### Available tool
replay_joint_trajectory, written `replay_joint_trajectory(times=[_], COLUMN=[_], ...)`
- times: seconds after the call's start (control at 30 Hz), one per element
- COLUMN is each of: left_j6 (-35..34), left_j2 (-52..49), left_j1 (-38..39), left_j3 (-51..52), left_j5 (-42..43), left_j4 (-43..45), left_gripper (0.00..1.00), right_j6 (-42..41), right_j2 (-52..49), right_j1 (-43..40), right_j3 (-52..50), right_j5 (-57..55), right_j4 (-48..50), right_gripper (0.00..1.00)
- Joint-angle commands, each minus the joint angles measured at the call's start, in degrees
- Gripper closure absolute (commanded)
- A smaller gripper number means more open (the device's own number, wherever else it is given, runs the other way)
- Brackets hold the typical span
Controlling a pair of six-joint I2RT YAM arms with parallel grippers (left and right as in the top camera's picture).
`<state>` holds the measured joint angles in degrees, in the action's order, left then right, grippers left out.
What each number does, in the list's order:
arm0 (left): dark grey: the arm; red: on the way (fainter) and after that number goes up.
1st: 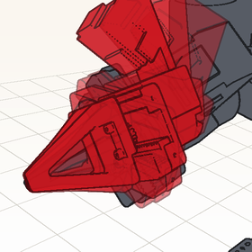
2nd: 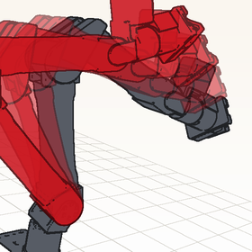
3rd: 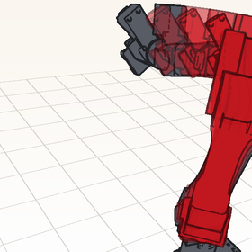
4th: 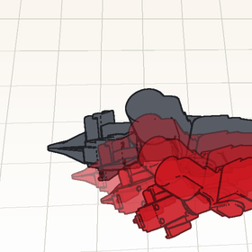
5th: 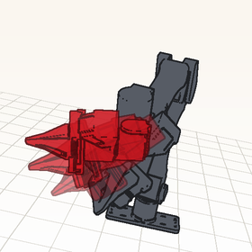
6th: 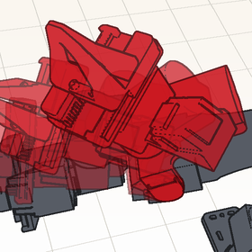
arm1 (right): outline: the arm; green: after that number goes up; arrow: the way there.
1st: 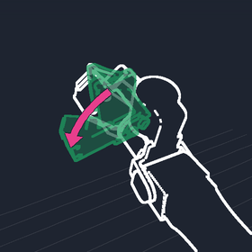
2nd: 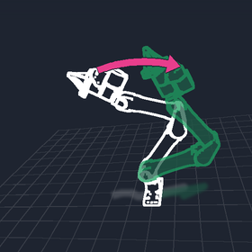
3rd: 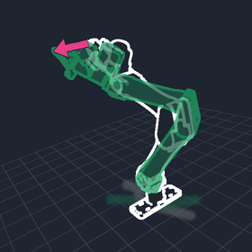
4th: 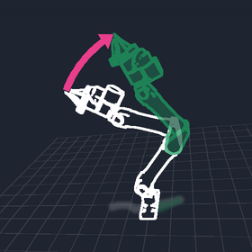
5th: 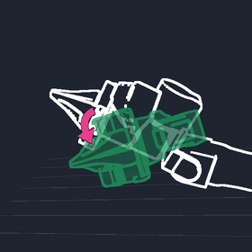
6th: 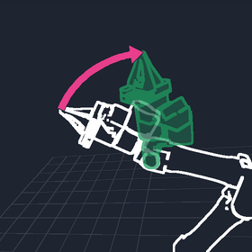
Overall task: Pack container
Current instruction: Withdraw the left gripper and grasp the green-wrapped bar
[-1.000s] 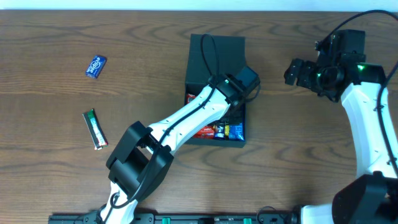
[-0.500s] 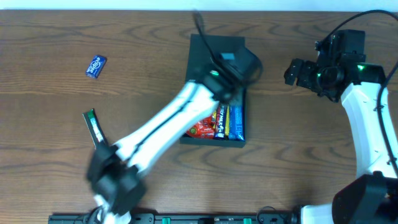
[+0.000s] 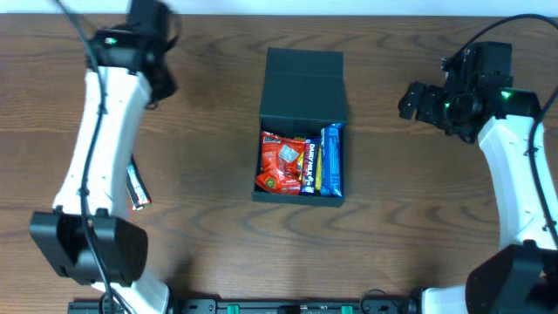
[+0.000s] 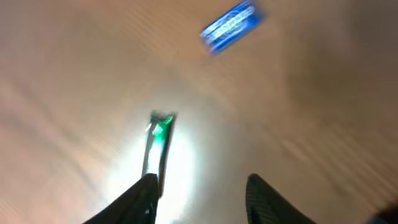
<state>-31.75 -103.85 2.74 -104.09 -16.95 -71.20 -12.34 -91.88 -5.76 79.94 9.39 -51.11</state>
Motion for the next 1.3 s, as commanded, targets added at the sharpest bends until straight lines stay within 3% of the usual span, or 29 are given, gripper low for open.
replay_joint_trajectory(times=[0.0, 0.1, 0.33, 0.5, 0.77, 0.97, 1.27], left_j6=[-6.6, -9.0, -6.9, -4.2, -4.0, -3.7, 2.2], left_j2=[0.1, 1.0, 7.8, 14.2, 14.2, 12.0, 6.0], left_j1=[-1.7, -1.9, -2.5, -8.2, -18.8, -19.3, -19.3], left_j3=[5.6, 13.8, 33.2, 43.1, 51.5, 52.2, 52.2], left_j5=[3.5, 3.5, 5.5, 9.9, 18.6, 15.4, 15.6], left_j4=[-0.8, 1.4, 11.6, 22.3, 33.8, 37.3, 43.7], left_gripper=[0.58, 0.58, 0.55, 0.34, 0.34, 0.30, 0.30], right_j6=[0.8, 0.8, 0.8, 0.8, 0.8, 0.8, 0.8], right_j2=[-0.1, -0.1, -0.1, -0.1, -0.1, -0.1, -0.1], right_j1=[0.5, 0.5, 0.5, 0.5, 0.5, 0.5, 0.5], right_j3=[0.9, 0.9, 0.9, 0.9, 0.9, 0.9, 0.9], right_j5=[-0.2, -0.2, -0.2, -0.2, -0.2, -0.2, -0.2], right_j4=[0.1, 0.1, 0.1, 0.1, 0.1, 0.1, 0.1], right_gripper=[0.01, 0.01, 0.01, 0.01, 0.01, 0.01, 0.01])
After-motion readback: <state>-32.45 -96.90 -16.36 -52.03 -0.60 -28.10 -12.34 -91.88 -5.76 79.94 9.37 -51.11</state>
